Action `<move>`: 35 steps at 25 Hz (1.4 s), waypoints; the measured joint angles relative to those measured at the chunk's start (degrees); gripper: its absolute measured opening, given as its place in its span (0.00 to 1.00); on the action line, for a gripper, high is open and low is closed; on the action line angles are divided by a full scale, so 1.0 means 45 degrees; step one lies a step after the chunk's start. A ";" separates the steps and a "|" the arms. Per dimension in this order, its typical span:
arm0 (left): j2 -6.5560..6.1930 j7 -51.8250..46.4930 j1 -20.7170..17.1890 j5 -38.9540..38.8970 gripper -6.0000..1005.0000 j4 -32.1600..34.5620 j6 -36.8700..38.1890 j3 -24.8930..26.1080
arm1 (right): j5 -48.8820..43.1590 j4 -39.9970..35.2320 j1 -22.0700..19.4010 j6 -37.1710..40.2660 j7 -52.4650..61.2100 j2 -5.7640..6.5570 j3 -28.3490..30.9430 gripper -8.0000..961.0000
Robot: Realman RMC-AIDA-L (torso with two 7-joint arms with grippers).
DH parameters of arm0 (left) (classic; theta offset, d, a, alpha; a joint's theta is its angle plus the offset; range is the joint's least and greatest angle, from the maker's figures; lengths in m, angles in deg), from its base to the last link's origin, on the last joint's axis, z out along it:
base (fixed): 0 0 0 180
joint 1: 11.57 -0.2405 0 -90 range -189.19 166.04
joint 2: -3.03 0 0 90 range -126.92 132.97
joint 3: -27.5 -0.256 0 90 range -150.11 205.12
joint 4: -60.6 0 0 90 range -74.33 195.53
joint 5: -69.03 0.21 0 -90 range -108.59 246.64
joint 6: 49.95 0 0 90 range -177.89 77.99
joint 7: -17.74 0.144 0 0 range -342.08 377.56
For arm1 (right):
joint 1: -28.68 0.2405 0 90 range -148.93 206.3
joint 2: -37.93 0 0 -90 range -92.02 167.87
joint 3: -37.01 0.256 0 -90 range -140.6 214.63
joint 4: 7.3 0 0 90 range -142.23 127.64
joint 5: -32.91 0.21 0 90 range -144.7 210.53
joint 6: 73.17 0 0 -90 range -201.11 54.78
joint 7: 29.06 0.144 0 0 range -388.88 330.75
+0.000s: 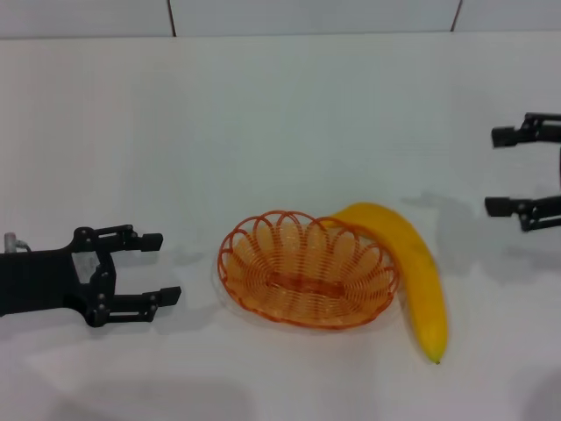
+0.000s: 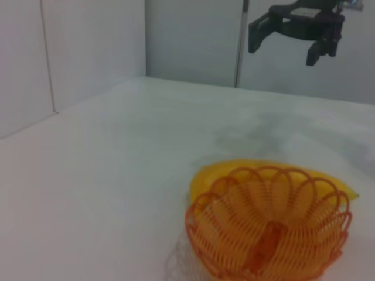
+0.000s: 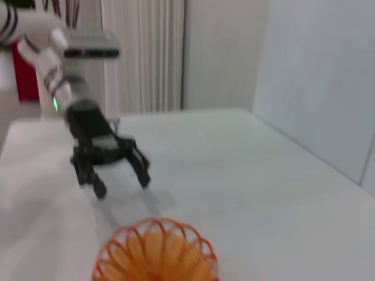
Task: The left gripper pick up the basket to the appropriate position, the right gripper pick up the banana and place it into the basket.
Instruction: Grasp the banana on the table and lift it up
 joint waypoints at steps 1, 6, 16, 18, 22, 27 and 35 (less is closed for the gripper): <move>0.0001 0.0003 0.0020 -0.0047 0.80 -0.0003 0.0004 0.0003 | -0.0061 -0.0614 0.0046 0.0030 0.0446 -0.0056 -0.0218 0.92; 0.0004 0.0013 0.0093 -0.0373 0.80 -0.0029 -0.0029 0.0009 | -0.0730 -0.3240 0.0440 -0.0380 0.3802 -0.0178 -0.2617 0.92; 0.0009 0.0046 0.0350 -0.0786 0.80 -0.0173 -0.0119 0.0015 | -0.2250 -0.3358 0.1499 -0.1598 0.7440 -0.0182 -0.5076 0.92; 0.0009 0.0048 0.0420 -0.0803 0.80 -0.0234 -0.0122 0.0017 | -0.2254 -0.2961 0.1532 -0.2074 0.7714 -0.0201 -0.5514 0.92; 0.0009 0.0064 0.0483 -0.0804 0.80 -0.0323 -0.0135 0.0016 | -0.2308 -0.2074 0.1543 -0.3118 0.7996 -0.0214 -0.6636 0.92; 0.0004 0.0073 0.0484 -0.0804 0.80 -0.0328 -0.0139 0.0016 | -0.2338 -0.1407 0.1547 -0.4122 0.8147 -0.0212 -0.7774 0.92; -0.0016 0.0076 0.0476 -0.0804 0.80 -0.0328 -0.0139 0.0016 | -0.2347 -0.0345 0.1556 -0.5150 0.8052 -0.0205 -0.8448 0.92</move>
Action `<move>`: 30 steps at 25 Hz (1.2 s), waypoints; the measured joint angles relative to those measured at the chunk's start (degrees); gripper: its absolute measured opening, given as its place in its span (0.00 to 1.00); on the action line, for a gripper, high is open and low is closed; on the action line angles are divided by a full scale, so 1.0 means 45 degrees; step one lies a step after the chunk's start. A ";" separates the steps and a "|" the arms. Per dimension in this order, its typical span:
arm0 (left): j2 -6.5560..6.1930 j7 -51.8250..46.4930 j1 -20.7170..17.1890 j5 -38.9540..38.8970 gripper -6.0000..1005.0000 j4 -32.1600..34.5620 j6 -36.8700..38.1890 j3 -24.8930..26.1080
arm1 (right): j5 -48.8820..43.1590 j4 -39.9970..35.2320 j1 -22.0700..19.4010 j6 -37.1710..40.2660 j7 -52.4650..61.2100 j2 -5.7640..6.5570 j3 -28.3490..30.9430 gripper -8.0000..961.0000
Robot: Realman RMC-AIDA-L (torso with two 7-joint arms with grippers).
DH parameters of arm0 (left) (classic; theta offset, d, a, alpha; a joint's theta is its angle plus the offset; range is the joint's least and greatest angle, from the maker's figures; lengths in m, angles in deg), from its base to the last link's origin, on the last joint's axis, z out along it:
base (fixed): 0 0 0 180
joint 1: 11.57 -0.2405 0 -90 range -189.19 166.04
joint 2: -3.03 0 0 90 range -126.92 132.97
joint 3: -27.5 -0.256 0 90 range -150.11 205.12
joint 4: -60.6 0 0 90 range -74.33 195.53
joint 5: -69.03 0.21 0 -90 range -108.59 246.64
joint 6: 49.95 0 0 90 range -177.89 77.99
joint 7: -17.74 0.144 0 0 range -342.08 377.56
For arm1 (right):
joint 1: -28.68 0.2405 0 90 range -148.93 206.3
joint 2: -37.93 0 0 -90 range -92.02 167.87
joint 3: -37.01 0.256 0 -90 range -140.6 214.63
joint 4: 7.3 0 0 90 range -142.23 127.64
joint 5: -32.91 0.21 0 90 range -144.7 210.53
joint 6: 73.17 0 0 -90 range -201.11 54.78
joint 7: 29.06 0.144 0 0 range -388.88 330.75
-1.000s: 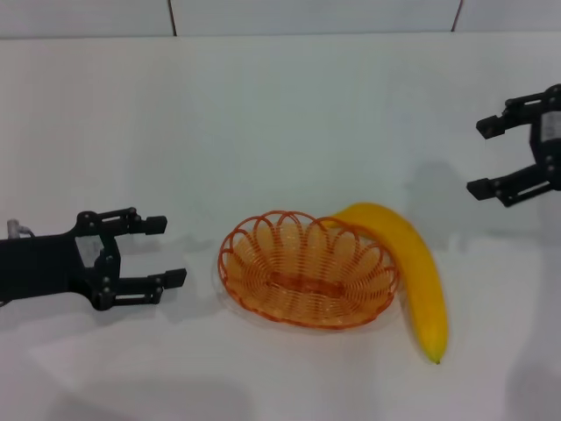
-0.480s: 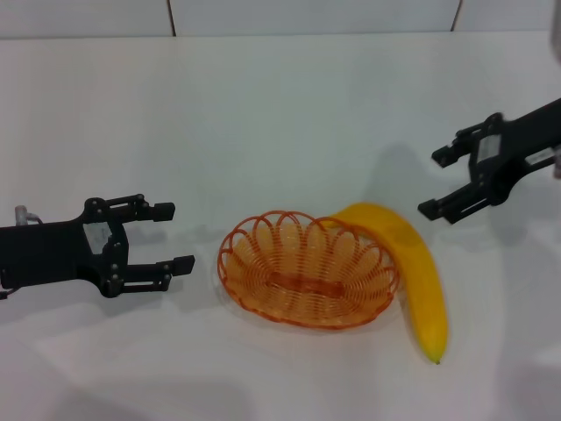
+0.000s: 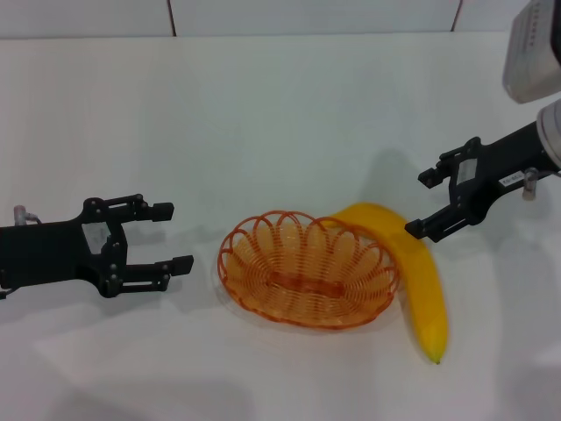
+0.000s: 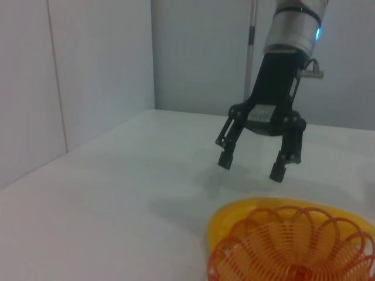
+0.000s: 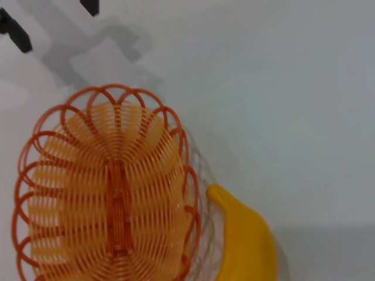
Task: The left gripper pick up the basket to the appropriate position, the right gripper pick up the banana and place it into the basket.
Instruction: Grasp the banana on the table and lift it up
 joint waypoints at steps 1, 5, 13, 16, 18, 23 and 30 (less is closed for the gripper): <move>0.0000 0.0000 -0.0001 0.0000 0.80 0.0000 0.0000 -0.0001 | 0.0000 0.0156 0.0007 -0.0148 -0.0017 0.0010 -0.0068 0.92; -0.0002 -0.0001 0.0007 0.0001 0.80 0.0000 0.0000 0.0000 | -0.0020 0.0669 0.0102 -0.0524 -0.0040 0.0030 -0.0246 0.92; -0.0017 -0.0004 -0.0019 0.0001 0.80 0.0000 0.0000 0.0027 | -0.0412 0.1331 0.0226 -0.0868 -0.0042 0.0002 -0.0457 0.92; -0.0009 0.0000 -0.0022 0.0001 0.80 0.0000 0.0000 0.0039 | -0.0412 0.1401 0.0236 -0.0873 -0.0042 0.0001 -0.0461 0.92; -0.0005 0.0000 -0.0017 0.0000 0.80 -0.0007 0.0000 0.0039 | -0.0416 0.1411 0.0237 -0.0854 -0.0042 -0.0001 -0.0478 0.92; 0.0000 0.0000 -0.0004 0.0001 0.80 -0.0019 0.0000 0.0039 | -0.0387 0.1430 0.0263 -0.0618 -0.0042 -0.0007 -0.0573 0.92; -0.0010 -0.0005 -0.0060 0.0001 0.80 -0.0020 -0.0012 0.0298 | -0.0210 0.1368 0.0353 -0.0341 0.0077 -0.0003 -0.0485 0.92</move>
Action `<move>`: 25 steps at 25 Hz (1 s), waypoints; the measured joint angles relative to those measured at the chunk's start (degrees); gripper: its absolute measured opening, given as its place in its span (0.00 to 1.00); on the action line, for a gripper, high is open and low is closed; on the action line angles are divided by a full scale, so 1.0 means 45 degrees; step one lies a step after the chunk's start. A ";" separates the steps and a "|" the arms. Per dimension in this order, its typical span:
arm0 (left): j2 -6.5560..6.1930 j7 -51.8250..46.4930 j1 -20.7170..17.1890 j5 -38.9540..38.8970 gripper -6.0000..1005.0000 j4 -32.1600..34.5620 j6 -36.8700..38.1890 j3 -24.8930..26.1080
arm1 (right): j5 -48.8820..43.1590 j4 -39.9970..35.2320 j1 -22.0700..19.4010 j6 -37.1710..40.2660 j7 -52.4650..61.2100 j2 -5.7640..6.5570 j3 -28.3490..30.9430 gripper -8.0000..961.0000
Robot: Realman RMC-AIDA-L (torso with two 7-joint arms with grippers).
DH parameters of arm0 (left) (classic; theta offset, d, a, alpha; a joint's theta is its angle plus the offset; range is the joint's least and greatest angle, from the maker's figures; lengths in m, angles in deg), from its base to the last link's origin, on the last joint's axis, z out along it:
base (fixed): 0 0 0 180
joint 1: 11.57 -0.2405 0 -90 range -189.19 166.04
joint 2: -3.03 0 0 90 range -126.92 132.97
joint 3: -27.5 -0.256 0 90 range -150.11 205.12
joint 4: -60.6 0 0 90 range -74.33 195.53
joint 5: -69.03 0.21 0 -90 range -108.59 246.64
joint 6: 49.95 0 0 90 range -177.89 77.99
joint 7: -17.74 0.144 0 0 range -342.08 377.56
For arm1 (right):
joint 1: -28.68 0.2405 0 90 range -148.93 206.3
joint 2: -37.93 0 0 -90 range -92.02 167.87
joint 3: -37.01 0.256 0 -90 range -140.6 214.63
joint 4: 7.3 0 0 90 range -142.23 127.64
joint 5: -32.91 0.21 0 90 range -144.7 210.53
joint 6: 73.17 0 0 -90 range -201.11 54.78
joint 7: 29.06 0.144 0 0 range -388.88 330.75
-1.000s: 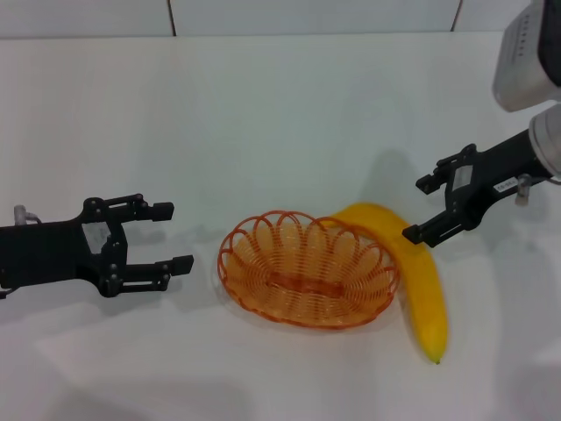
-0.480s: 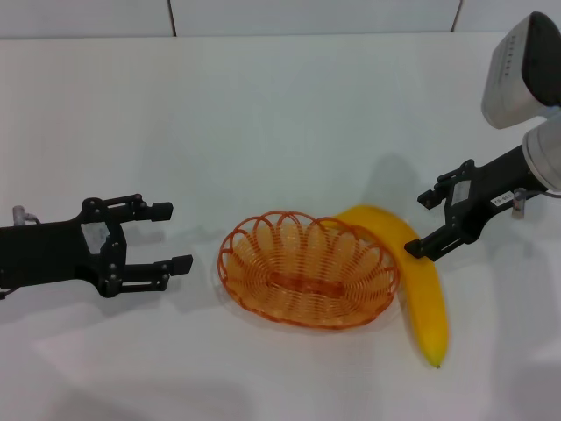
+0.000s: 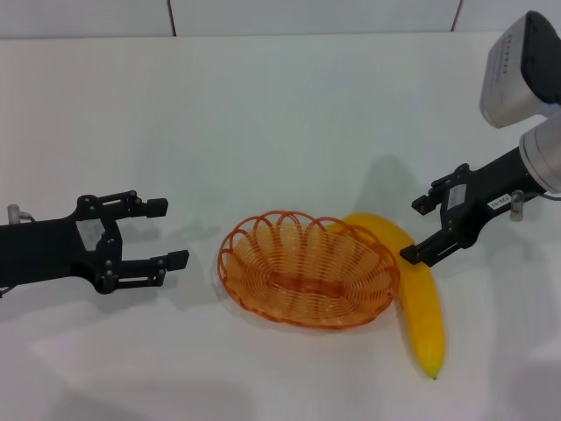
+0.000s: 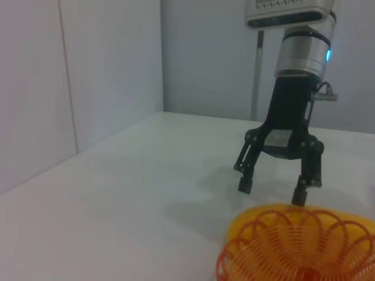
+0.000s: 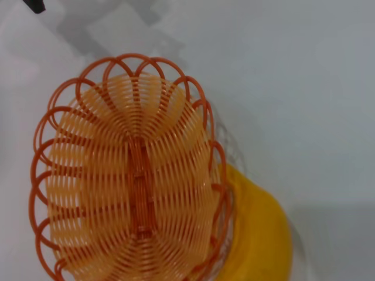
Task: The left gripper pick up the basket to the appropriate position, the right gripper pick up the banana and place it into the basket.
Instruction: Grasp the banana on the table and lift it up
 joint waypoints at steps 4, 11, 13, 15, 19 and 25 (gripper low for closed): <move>-0.0004 0.0002 -0.0013 0.0000 0.80 0.0000 -0.0007 0.0011 | 0.0034 -0.0007 0.0000 0.0054 0.0022 0.0005 0.0006 0.92; -0.0011 -0.0027 -0.0008 0.0000 0.80 0.0000 -0.0008 0.0016 | -0.0022 0.0080 0.0012 0.0095 0.0027 0.0012 -0.0046 0.92; -0.0011 -0.0043 0.0001 0.0000 0.80 0.0000 -0.0006 0.0016 | -0.0053 0.0080 0.0015 0.0090 0.0037 0.0008 -0.0035 0.92; -0.0011 -0.0053 0.0002 0.0000 0.80 0.0000 0.0001 0.0015 | -0.0072 0.0080 0.0013 0.0020 0.0109 0.0004 -0.0056 0.92; -0.0011 -0.0066 0.0002 0.0000 0.80 0.0000 0.0011 0.0015 | -0.0077 0.0079 -0.0029 -0.0054 0.0188 0.0014 -0.0116 0.92; -0.0011 -0.0079 -0.0010 0.0000 0.80 0.0000 0.0014 0.0015 | -0.0072 0.0298 -0.0021 -0.0062 0.0194 0.0035 -0.0060 0.92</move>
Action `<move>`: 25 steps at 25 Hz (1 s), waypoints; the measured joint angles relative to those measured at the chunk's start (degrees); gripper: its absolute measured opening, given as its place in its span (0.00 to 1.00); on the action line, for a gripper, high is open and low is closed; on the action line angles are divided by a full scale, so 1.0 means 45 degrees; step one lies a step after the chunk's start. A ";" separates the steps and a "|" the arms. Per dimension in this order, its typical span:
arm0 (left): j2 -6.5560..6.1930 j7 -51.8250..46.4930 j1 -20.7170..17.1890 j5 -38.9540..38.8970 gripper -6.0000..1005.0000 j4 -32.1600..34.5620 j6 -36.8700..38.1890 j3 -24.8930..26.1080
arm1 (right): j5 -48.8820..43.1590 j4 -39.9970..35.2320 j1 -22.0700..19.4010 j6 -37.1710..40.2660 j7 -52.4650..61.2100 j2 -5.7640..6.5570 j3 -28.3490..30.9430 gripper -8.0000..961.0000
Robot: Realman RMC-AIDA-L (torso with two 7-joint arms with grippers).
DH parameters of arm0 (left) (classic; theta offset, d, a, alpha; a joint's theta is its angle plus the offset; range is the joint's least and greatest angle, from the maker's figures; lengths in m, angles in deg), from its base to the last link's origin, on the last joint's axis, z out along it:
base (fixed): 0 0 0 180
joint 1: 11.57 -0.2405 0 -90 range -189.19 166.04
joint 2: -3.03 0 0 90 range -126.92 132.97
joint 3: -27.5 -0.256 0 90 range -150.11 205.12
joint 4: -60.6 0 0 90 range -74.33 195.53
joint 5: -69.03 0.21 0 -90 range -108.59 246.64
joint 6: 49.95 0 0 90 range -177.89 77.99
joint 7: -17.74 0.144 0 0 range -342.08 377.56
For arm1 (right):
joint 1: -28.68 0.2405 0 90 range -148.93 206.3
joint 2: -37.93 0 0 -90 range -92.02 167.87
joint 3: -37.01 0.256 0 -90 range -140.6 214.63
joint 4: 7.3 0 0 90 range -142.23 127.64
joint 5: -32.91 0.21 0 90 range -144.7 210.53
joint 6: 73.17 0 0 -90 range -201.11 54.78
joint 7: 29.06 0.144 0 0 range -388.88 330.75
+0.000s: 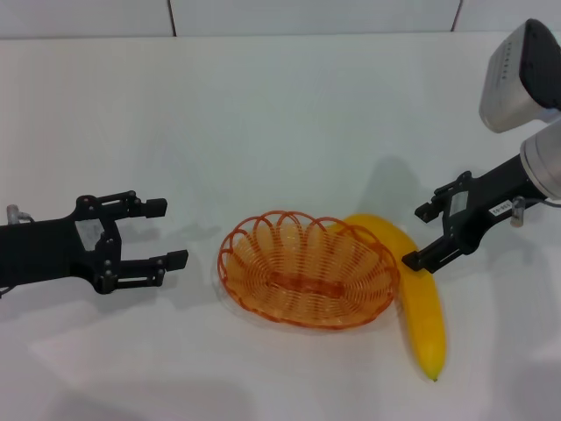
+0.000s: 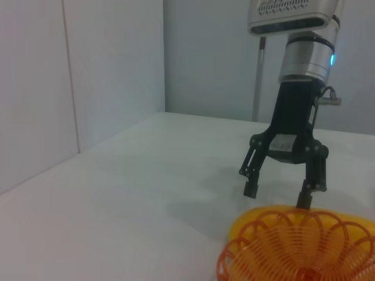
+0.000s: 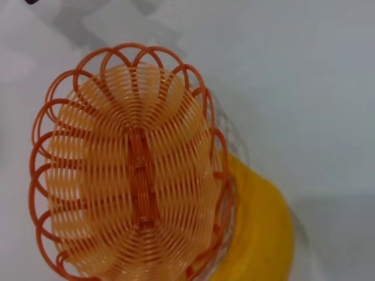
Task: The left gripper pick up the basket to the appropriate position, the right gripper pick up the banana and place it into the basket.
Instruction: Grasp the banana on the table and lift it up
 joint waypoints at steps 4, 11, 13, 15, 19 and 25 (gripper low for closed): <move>0.0000 -0.0003 -0.0010 0.0000 0.80 0.0000 0.0000 0.0000 | 0.0028 0.0094 0.0026 0.0116 0.0001 -0.0002 -0.0009 0.92; 0.0000 -0.0011 -0.0018 0.0000 0.80 0.0000 -0.0001 0.0000 | -0.0073 0.0098 0.0041 -0.0008 0.0169 -0.0029 -0.0041 0.92; 0.0000 -0.0013 -0.0021 0.0000 0.80 0.0000 -0.0001 0.0000 | -0.0250 0.0039 0.0042 -0.0092 0.0310 -0.0017 -0.0016 0.92; 0.0000 -0.0015 -0.0032 0.0000 0.80 0.0000 -0.0001 0.0000 | -0.0335 -0.0036 0.0043 -0.0124 0.0347 -0.0001 0.0055 0.93; 0.0000 -0.0015 -0.0040 0.0000 0.80 0.0000 -0.0001 0.0000 | -0.0423 -0.0367 0.0047 -0.0205 0.0442 0.0062 0.0359 0.93; 0.0000 -0.0015 -0.0044 0.0000 0.80 0.0000 -0.0001 0.0000 | -0.0853 -0.0566 0.0039 -0.0715 0.0914 0.0209 0.0525 0.92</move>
